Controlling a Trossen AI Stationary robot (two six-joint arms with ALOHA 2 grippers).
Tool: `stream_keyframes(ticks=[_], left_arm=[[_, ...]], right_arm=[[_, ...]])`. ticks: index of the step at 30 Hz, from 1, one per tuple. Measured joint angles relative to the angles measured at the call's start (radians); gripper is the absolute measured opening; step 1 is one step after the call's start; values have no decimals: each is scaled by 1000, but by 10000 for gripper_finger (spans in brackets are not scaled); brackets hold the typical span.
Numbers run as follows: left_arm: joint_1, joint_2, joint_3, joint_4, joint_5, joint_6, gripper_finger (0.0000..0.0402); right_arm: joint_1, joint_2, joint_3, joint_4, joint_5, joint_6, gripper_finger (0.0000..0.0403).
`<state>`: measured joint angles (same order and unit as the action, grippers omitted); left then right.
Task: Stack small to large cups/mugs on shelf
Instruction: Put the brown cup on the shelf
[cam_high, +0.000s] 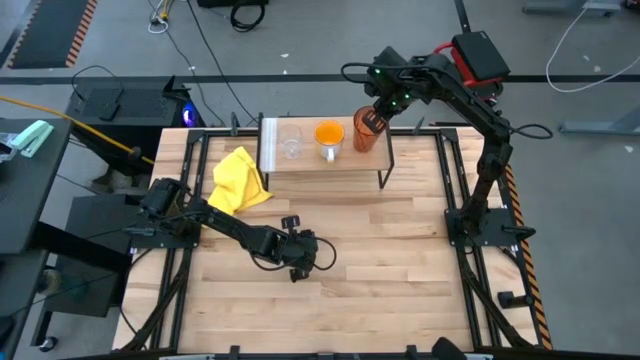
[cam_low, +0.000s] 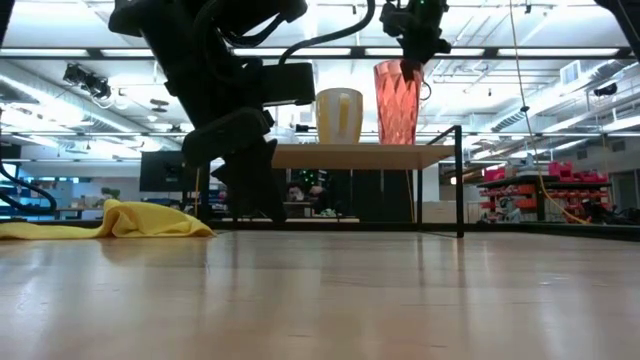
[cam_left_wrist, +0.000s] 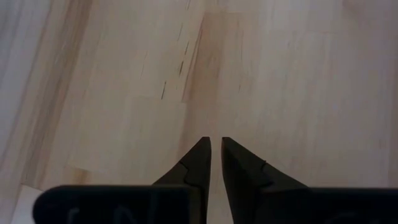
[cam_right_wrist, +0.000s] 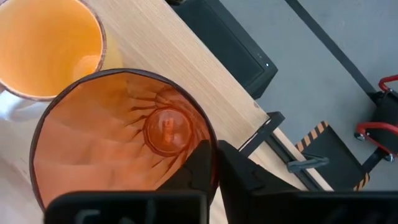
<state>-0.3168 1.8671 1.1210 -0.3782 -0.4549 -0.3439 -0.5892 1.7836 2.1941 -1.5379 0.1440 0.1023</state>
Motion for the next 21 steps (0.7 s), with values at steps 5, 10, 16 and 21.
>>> stream_keyframes(ticks=[5,10,16,21], left_arm=[[0,0,0,0,0,-1,44],[0,0,0,0,0,-1,44],[0,0,0,0,0,-3,39],[0,0,0,0,0,-3,43]], right_arm=[[0,2,-2,-5,-4,4,47],[0,2,-2,3,-3,2,55],[0,2,-2,10,45,-1,56],[0,1,-2,11,65,-15,57]])
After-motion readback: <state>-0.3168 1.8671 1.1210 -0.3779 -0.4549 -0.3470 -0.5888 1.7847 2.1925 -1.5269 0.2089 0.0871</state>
